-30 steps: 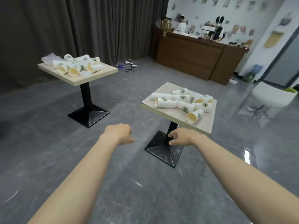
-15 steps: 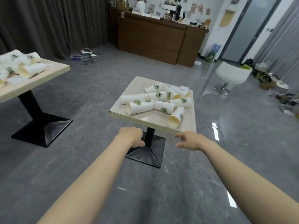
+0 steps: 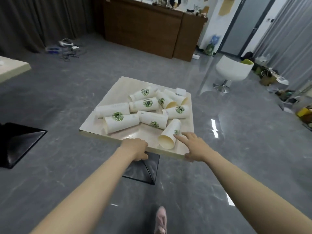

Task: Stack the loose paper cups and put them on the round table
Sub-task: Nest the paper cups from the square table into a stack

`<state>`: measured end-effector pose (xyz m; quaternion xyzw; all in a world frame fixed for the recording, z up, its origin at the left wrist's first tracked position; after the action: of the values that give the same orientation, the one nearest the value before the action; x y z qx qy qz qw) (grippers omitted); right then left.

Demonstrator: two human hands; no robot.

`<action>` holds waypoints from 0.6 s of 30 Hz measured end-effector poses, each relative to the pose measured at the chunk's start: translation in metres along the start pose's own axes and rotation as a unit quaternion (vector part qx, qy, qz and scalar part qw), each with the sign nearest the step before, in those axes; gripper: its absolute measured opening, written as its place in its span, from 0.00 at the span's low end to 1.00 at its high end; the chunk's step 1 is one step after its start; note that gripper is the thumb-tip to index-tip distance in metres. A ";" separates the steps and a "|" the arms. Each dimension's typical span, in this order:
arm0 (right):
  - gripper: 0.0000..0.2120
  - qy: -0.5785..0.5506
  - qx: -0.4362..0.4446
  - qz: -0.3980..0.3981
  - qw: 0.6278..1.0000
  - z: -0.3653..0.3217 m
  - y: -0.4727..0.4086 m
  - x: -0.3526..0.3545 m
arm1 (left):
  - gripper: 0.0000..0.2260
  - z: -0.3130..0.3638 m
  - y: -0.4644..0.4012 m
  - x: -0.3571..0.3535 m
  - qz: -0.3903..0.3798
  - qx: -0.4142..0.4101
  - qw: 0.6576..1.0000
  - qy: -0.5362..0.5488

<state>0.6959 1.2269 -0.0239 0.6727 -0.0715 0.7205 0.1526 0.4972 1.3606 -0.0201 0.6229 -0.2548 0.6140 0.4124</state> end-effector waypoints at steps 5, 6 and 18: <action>0.46 0.069 0.116 0.009 0.991 0.045 -0.075 -0.030 | 0.27 0.006 -0.052 -0.016 -0.003 0.068 0.995 0.067; 0.45 0.076 0.142 0.007 0.987 0.049 -0.087 -0.036 | 0.29 0.009 -0.059 -0.020 -0.006 0.082 0.993 0.081; 0.38 0.046 0.307 0.031 0.950 0.050 -0.140 -0.073 | 0.32 0.014 -0.093 -0.042 -0.032 0.186 0.974 0.126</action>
<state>0.7908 1.3348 -0.1066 0.6503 0.1390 0.7425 -0.0805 0.5768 1.3902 -0.0783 0.6140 -0.0620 0.7106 0.3380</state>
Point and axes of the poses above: each hand's wrist, its own y-axis away from the middle knuckle, its own x-axis out of the back of the hand, z = x × y, the point moved 2 cm from there along -y, towards the middle knuckle, and after that the axes turned 12 degrees about z, right-handed, at the moved point
